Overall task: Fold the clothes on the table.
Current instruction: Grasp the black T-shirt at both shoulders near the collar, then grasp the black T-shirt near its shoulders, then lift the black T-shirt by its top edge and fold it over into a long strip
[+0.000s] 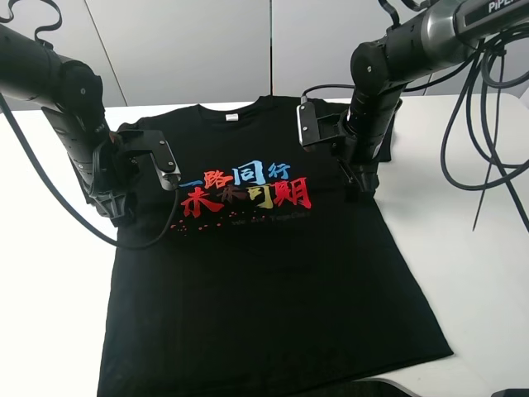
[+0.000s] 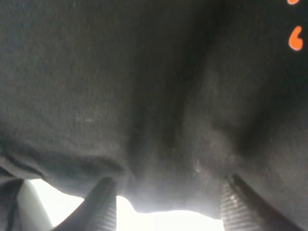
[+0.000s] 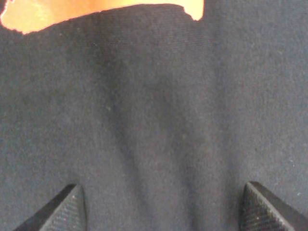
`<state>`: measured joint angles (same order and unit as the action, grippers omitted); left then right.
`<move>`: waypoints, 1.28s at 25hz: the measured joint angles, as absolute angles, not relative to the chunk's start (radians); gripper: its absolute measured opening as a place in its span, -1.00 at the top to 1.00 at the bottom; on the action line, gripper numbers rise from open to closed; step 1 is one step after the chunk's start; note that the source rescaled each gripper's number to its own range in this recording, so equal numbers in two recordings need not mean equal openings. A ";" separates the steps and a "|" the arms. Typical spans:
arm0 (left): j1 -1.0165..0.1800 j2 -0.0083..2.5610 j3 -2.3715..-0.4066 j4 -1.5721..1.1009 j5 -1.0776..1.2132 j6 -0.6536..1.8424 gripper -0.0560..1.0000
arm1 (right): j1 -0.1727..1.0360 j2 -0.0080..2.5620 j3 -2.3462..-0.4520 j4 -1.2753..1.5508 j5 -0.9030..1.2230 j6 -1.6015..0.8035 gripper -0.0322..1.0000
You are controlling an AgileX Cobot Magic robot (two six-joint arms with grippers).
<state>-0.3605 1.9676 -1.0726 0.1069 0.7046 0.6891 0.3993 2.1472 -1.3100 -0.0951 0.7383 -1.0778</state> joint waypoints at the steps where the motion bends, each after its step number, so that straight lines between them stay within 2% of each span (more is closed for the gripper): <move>1: -0.361 1.968 -1.073 0.105 0.703 0.695 -0.22 | 0.399 2.147 -1.310 -0.095 0.738 -1.078 -0.46; 3: -0.361 1.971 -1.073 0.105 0.701 0.701 -0.23 | 0.399 2.147 -1.310 -0.095 0.738 -1.078 -0.46; 8: -0.361 2.021 -1.075 0.105 0.687 0.705 -0.49 | 0.399 2.147 -1.310 -0.095 0.737 -1.076 -0.46; 10: -0.361 2.025 -1.079 0.109 0.686 0.706 -0.52 | 0.399 2.147 -1.310 -0.095 0.733 -1.072 -0.47; 17: -0.361 2.032 -1.081 0.116 0.674 0.708 -0.53 | 0.399 2.149 -1.310 -0.098 0.721 -1.070 -0.38; 32: -0.361 2.046 -1.092 0.118 0.691 0.710 -0.51 | 0.399 2.178 -1.325 -0.096 0.735 -1.070 -0.37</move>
